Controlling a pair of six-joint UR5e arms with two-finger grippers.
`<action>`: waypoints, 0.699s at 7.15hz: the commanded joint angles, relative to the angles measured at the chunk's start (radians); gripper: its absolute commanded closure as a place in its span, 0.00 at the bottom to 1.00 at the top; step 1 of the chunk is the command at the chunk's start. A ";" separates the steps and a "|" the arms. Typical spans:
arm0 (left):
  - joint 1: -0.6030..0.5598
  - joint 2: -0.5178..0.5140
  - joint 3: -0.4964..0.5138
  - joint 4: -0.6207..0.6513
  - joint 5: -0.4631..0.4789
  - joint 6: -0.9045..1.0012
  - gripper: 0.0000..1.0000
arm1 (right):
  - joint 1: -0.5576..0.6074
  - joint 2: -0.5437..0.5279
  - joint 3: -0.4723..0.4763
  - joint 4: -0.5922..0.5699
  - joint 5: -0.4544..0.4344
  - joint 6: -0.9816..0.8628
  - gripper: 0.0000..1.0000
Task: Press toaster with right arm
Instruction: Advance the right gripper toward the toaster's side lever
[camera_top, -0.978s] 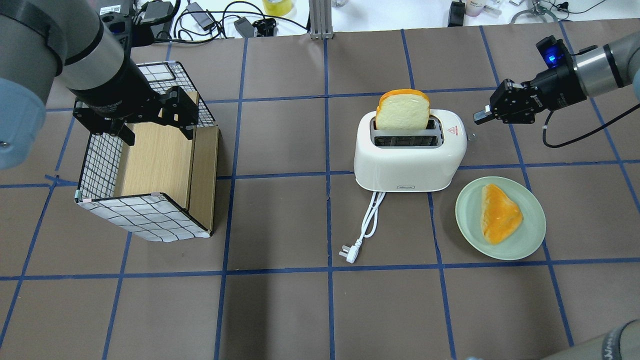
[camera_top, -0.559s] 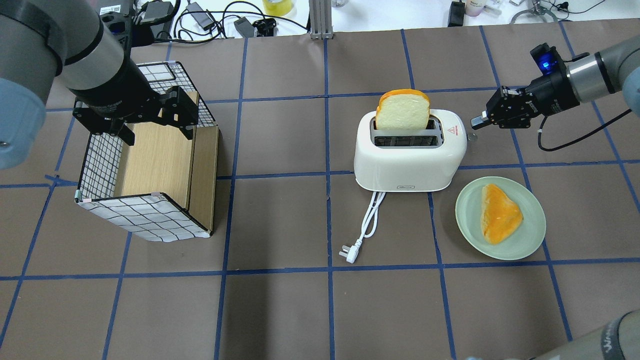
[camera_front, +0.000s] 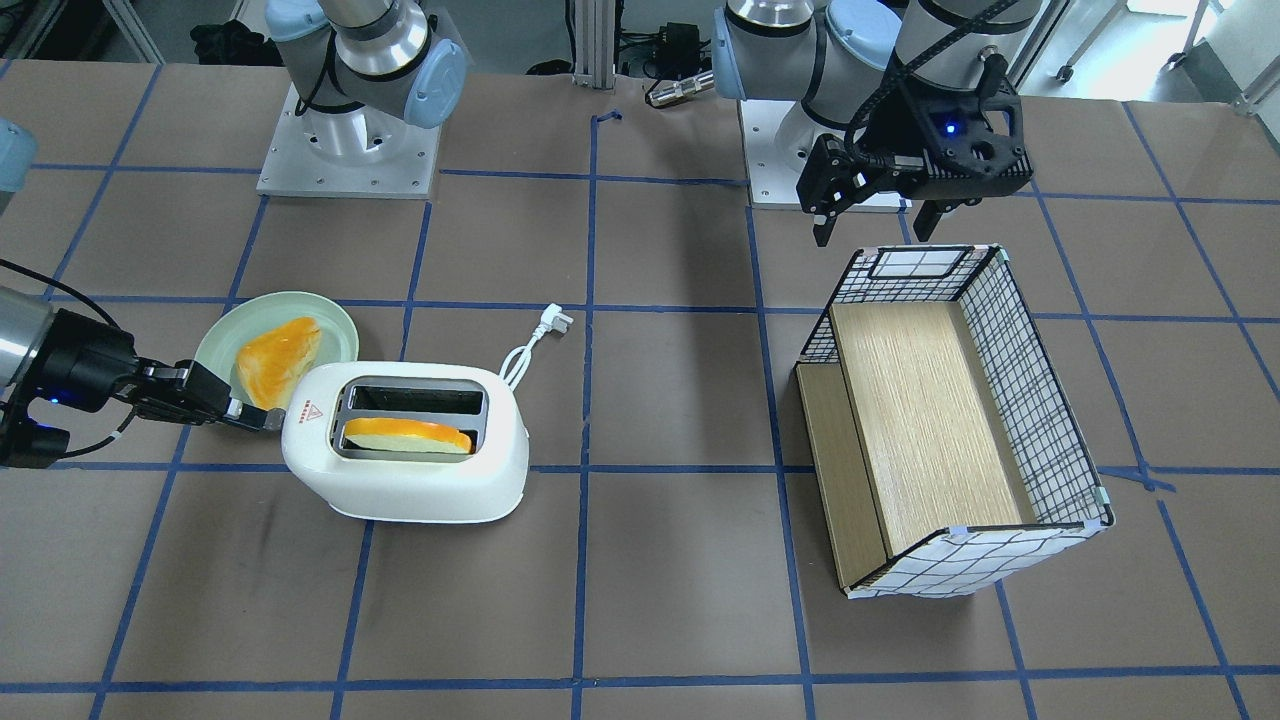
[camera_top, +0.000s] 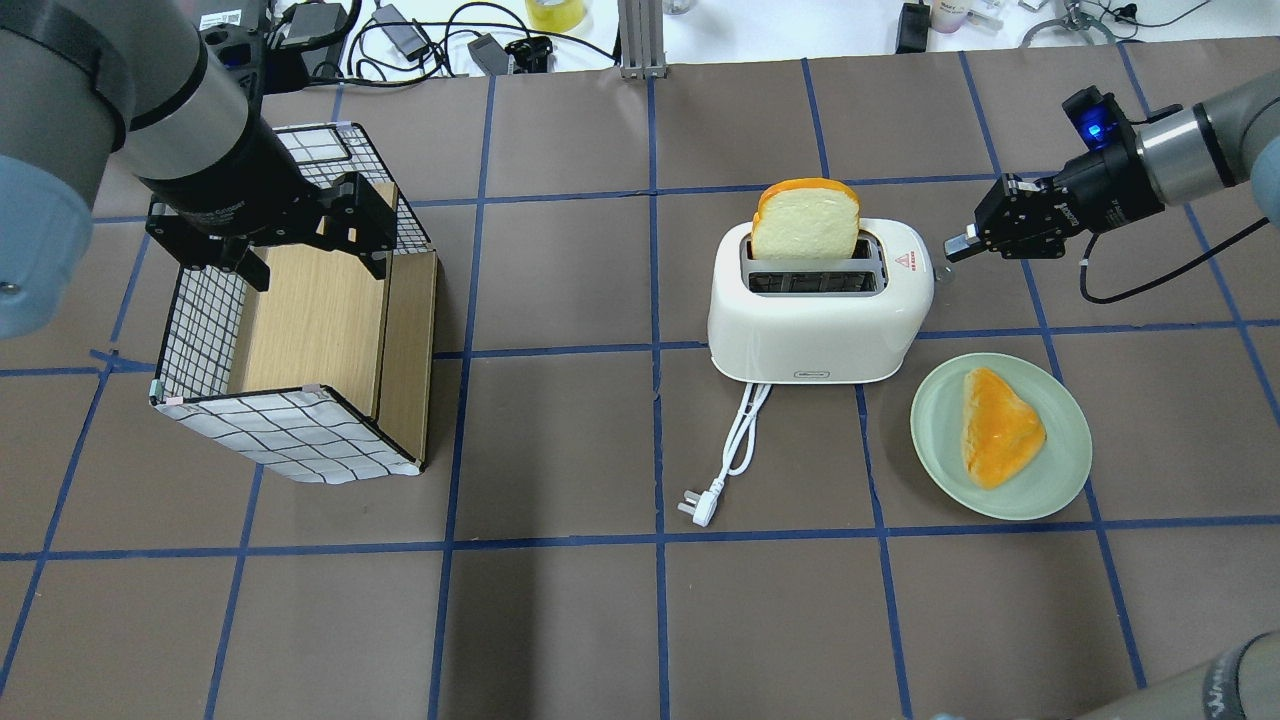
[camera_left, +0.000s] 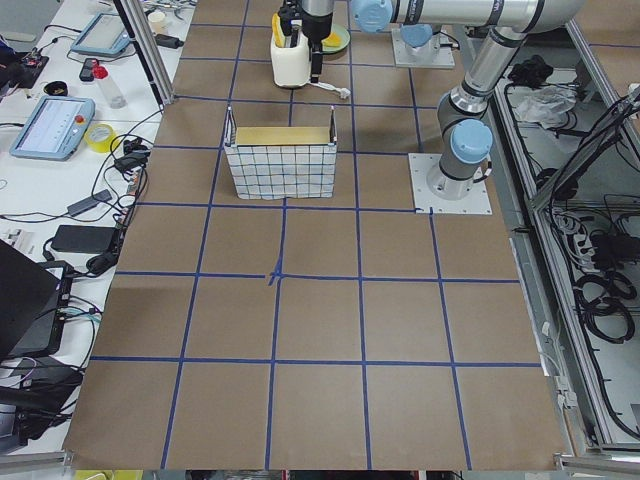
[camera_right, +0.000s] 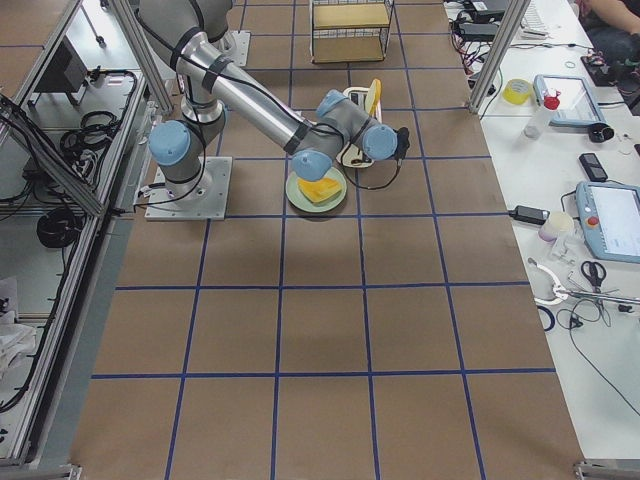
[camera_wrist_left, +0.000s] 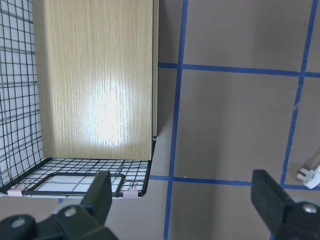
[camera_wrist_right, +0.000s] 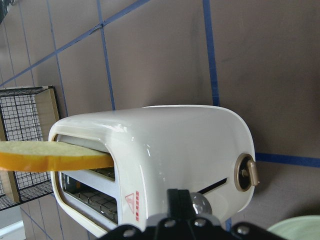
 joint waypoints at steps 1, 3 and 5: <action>0.000 0.000 0.000 0.000 0.001 0.000 0.00 | 0.015 -0.009 0.007 0.009 -0.023 -0.001 1.00; 0.000 0.001 0.000 0.000 0.001 0.000 0.00 | 0.018 0.001 0.009 0.011 -0.023 -0.005 1.00; 0.000 0.001 0.000 0.000 0.001 0.000 0.00 | 0.018 0.008 0.009 -0.001 -0.023 -0.012 1.00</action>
